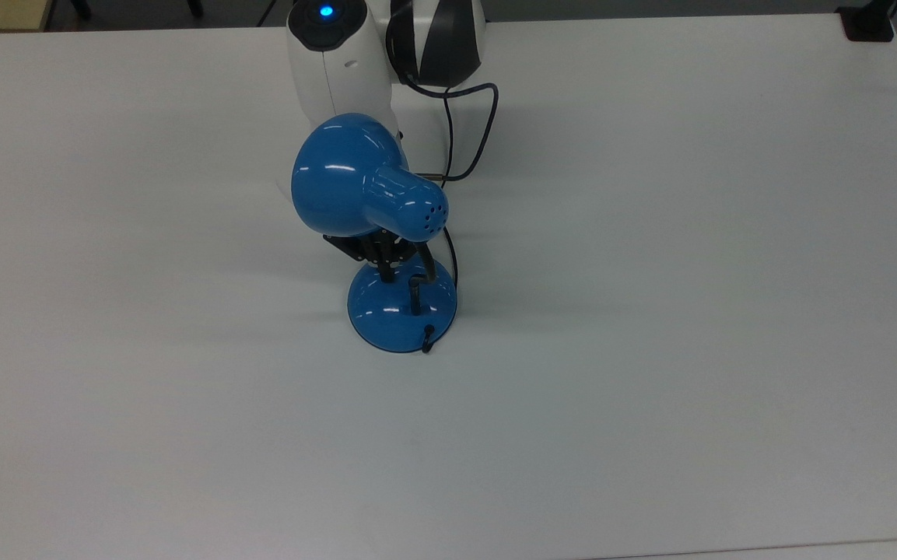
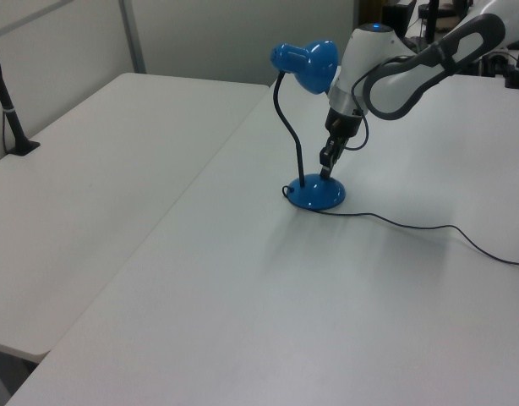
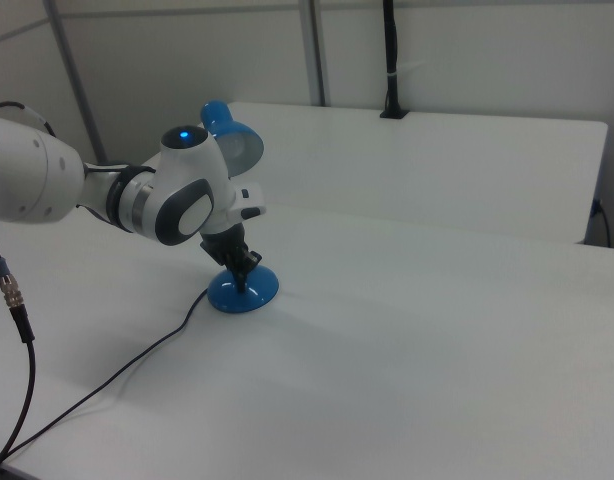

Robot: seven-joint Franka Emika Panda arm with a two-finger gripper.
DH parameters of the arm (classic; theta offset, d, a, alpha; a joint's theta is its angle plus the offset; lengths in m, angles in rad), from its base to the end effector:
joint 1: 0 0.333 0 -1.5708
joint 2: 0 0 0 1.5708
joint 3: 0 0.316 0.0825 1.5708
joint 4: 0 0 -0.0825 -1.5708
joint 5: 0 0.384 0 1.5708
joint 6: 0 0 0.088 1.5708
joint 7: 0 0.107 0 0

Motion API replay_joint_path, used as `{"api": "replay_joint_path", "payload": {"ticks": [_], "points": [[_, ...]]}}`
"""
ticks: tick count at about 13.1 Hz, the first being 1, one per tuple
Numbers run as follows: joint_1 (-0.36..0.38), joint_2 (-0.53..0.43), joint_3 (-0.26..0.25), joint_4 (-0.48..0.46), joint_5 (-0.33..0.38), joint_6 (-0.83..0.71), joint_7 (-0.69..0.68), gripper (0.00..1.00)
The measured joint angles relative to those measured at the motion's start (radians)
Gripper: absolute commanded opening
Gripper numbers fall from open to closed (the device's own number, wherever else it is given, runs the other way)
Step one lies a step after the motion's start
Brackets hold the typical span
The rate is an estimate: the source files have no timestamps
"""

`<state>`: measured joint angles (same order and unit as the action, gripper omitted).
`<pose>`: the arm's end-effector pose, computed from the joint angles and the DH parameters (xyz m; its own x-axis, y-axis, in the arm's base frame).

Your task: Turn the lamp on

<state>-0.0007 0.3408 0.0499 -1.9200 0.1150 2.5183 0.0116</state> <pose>0.6437 0.0287 0.3416 0.9666 -0.0641 0.2481 -0.0382 -0.9934 -0.1080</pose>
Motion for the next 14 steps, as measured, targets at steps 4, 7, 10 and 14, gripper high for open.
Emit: {"api": "replay_joint_path", "payload": {"ticks": [4, 7, 10, 14], "points": [[0.0, 0.0, 0.0, 0.0, 0.0, 0.0, 0.039, 0.0], [0.0, 0.001, -0.001, 0.0, 0.0, 0.0, 0.078, 0.0], [0.0, 0.002, -0.001, 0.0, 0.0, 0.0, 0.093, 0.0], [0.0, 0.003, -0.001, -0.001, 0.0, 0.002, 0.097, 0.0]]}}
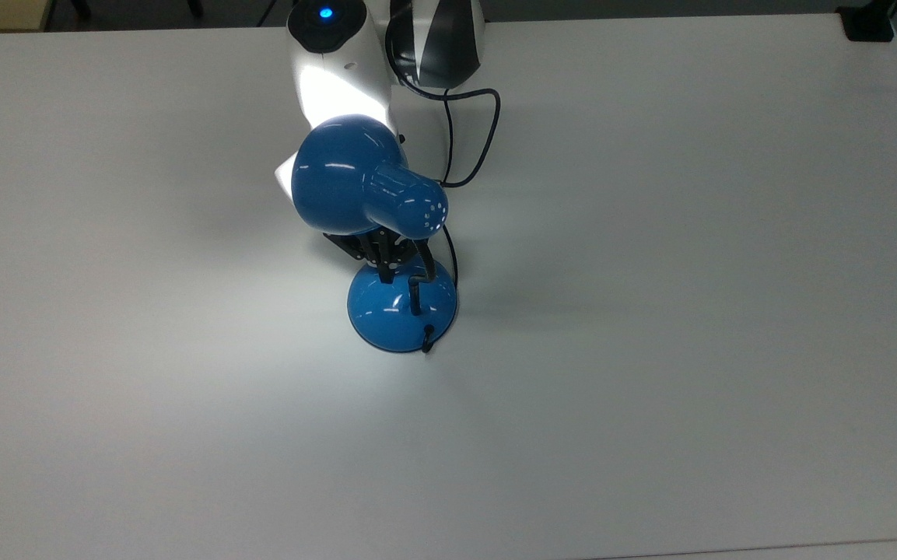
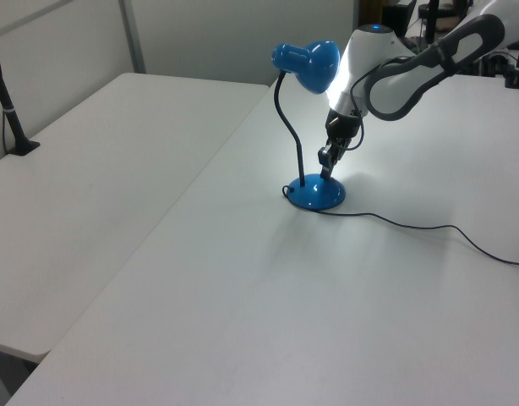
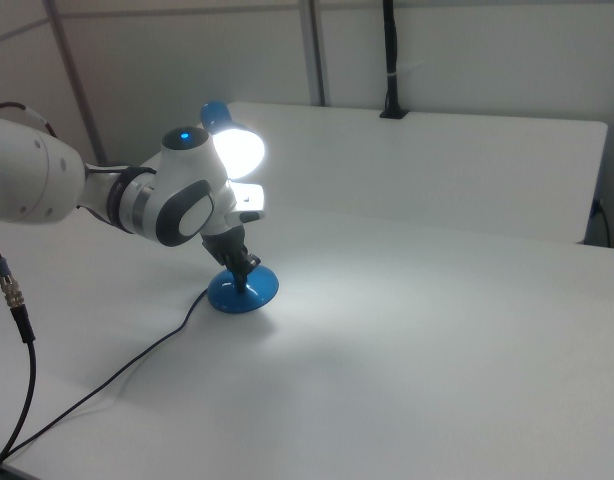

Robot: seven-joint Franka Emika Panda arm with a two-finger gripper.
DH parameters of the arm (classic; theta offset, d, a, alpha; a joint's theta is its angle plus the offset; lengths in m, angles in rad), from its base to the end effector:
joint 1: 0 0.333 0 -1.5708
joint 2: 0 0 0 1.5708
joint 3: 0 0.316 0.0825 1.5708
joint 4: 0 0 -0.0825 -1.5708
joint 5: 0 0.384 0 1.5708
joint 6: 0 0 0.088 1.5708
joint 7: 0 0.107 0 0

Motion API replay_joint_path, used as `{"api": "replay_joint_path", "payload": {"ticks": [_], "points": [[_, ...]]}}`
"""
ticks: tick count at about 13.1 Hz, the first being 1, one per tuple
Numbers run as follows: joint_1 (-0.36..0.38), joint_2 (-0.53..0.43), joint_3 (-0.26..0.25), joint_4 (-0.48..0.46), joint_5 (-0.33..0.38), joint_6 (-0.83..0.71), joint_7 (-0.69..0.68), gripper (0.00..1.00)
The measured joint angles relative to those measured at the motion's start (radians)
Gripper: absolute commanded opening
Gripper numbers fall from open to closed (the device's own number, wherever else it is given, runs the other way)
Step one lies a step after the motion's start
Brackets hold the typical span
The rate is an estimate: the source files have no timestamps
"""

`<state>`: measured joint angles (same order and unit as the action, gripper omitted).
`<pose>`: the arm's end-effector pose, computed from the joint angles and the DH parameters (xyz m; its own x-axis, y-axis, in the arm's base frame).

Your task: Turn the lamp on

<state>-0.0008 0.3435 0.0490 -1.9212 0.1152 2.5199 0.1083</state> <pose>0.6436 0.0280 0.3395 0.9588 -0.1609 0.2343 -0.1329 -0.9825 -0.1309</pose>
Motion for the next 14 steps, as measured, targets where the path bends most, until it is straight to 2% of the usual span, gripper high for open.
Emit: {"api": "replay_joint_path", "payload": {"ticks": [4, 6, 8, 9, 11, 13, 14], "points": [[-0.004, -0.002, 0.0, -0.001, 0.0, -0.006, 0.012, 0.0], [-0.023, -0.025, -0.003, 0.003, -0.004, -0.139, 0.007, 0.0], [-0.035, -0.069, -0.004, 0.004, -0.038, -0.3, -0.027, 0.0], [-0.036, -0.091, -0.004, 0.006, -0.053, -0.374, -0.044, 0.06], [-0.046, -0.146, -0.006, 0.01, -0.076, -0.497, -0.095, 0.6], [-0.074, -0.227, -0.009, 0.02, -0.088, -0.601, -0.175, 0.96], [-0.087, -0.266, -0.011, 0.03, -0.09, -0.641, -0.199, 1.0]]}}
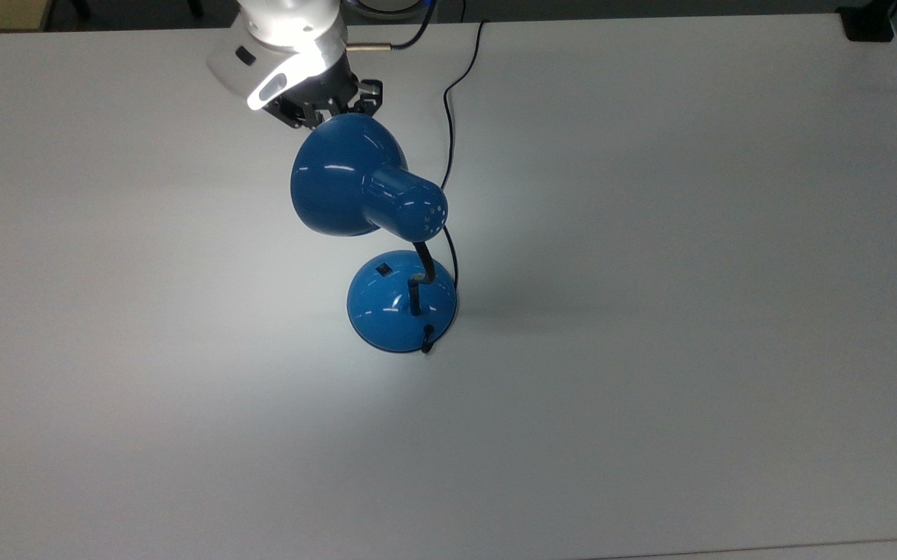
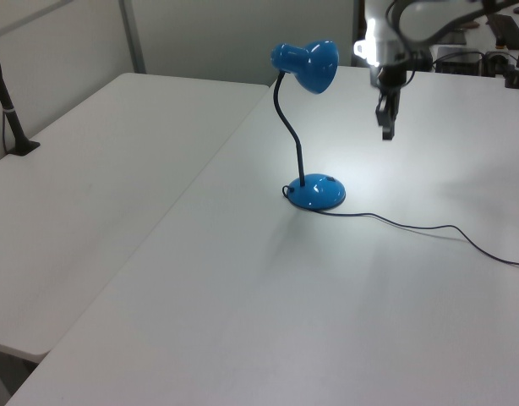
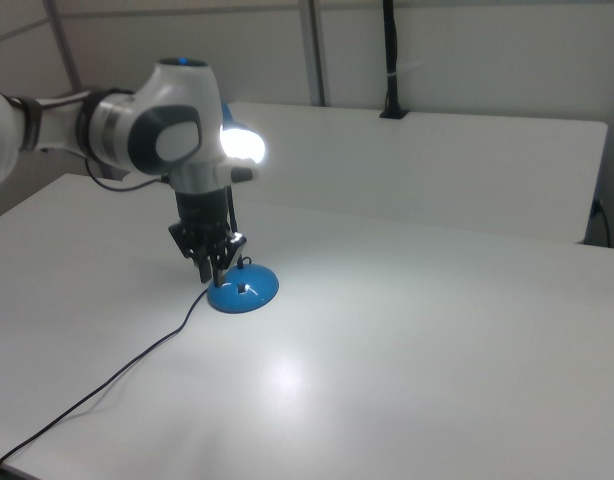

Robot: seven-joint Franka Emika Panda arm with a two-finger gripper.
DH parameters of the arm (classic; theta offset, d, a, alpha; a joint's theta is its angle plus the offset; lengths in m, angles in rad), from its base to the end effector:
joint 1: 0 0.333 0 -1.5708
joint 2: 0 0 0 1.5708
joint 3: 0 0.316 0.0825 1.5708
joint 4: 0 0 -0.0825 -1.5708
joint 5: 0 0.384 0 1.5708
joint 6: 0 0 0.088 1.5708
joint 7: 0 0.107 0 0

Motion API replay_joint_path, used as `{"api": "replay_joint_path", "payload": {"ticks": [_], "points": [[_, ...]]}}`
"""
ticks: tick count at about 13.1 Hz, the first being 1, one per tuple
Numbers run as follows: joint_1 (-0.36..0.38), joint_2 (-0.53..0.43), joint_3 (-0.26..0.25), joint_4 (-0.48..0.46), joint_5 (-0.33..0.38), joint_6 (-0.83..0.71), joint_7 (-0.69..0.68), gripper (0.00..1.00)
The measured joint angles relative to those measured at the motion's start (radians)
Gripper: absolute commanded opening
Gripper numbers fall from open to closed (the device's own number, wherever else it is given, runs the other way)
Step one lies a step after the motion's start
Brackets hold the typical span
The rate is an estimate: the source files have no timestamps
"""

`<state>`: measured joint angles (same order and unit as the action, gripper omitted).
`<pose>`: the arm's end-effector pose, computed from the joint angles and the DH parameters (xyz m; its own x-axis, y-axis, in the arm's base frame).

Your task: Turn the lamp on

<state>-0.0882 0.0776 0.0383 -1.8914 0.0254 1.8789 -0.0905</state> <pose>0.5701 -0.0270 0.4544 0.9956 0.0332 -0.0873 0.0303 -0.9989 -0.0344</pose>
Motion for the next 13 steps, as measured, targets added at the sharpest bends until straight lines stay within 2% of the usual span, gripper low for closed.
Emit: {"api": "replay_joint_path", "payload": {"ticks": [3, 8, 10, 13], "points": [[-0.014, -0.073, -0.002, 0.067, -0.001, -0.1, -0.016, 1.0], [-0.015, -0.08, -0.026, 0.216, -0.002, -0.153, -0.017, 1.0], [-0.015, -0.08, -0.058, 0.244, -0.002, -0.153, -0.018, 1.0], [-0.012, -0.075, -0.063, 0.252, -0.042, -0.153, -0.019, 1.0]]}}
